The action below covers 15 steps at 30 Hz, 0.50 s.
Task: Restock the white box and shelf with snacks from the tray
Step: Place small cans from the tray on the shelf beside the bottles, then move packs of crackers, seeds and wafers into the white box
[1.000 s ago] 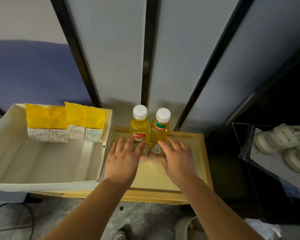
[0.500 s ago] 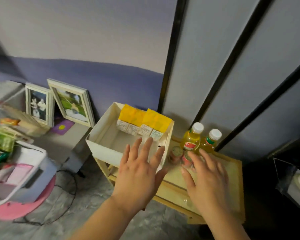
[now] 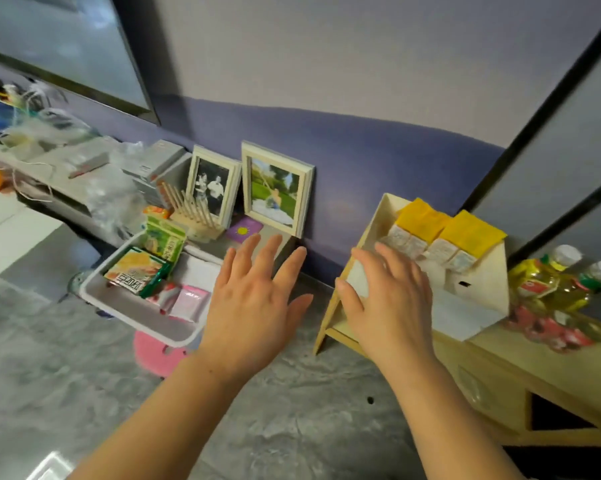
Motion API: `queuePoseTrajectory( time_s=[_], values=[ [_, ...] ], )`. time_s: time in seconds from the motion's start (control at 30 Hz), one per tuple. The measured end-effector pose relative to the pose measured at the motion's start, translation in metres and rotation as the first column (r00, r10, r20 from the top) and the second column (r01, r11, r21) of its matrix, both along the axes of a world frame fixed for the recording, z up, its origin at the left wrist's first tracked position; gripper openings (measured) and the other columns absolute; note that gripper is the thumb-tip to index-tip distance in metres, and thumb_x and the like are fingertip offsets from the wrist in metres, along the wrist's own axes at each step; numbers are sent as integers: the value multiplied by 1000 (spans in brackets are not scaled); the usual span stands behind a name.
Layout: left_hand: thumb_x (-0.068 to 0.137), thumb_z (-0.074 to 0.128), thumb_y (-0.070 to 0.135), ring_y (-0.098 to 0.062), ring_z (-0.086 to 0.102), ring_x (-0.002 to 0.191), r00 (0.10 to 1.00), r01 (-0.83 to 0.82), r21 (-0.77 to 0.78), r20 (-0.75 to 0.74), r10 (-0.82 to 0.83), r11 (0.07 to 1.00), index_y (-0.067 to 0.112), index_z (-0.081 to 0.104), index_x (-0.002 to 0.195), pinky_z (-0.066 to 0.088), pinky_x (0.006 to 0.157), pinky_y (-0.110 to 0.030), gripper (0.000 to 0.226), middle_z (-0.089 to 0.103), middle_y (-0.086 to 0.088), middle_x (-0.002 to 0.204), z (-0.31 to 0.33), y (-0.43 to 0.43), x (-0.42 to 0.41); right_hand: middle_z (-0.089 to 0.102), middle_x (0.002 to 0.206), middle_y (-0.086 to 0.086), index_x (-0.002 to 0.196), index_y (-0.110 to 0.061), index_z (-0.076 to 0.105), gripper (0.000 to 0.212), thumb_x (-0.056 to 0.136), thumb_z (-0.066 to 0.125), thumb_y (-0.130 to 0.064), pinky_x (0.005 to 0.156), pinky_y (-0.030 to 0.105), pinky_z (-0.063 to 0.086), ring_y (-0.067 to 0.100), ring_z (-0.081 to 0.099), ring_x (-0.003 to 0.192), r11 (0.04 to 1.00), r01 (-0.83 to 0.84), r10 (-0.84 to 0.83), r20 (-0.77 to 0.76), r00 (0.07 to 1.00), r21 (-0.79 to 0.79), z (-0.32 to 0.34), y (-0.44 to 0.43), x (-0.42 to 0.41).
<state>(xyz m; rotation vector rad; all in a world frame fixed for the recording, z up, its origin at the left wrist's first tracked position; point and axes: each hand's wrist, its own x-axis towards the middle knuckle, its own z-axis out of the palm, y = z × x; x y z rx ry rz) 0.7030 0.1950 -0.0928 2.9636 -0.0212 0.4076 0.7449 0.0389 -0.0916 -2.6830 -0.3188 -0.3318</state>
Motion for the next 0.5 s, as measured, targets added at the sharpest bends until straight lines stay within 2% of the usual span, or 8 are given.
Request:
queuePoseTrajectory(
  time_s=[0.13, 0.27, 0.4, 0.5],
  values=[
    [79, 59, 42, -43, 42, 122, 996, -77, -8, -36, 76, 997, 15, 52, 126, 34, 98, -57, 55, 50, -19, 131, -7, 72, -15, 55, 127, 17, 119, -13, 59, 44, 80, 69, -29, 94, 59, 39, 40, 49, 116, 997, -79, 78, -38, 996, -7, 2, 71, -3],
    [75, 70, 36, -44, 38, 124, 979, -198, -36, -51, 196, 980, 15, 49, 129, 32, 99, -57, 62, 47, -20, 134, -15, 135, -22, 50, 133, 16, 126, -14, 54, 46, 84, 62, -33, 98, 54, 36, 39, 45, 119, 984, -168, 163, -75, 984, -60, -7, 121, 9],
    [76, 69, 37, -45, 38, 123, 942, -326, -50, -100, 320, 944, 12, 50, 128, 35, 95, -59, 61, 46, -22, 134, -31, 191, -26, 48, 135, 14, 129, -15, 50, 47, 86, 59, -33, 98, 51, 37, 36, 42, 122, 969, -242, 235, -129, 963, -43, -30, 166, 29],
    [80, 45, 52, -46, 38, 121, 905, -413, -30, -129, 407, 910, 12, 51, 127, 35, 94, -60, 62, 47, -22, 133, -42, 225, -22, 48, 135, 15, 130, -15, 48, 48, 87, 58, -34, 98, 53, 37, 35, 41, 123, 955, -292, 280, -185, 942, -41, -51, 201, 50]
  ],
)
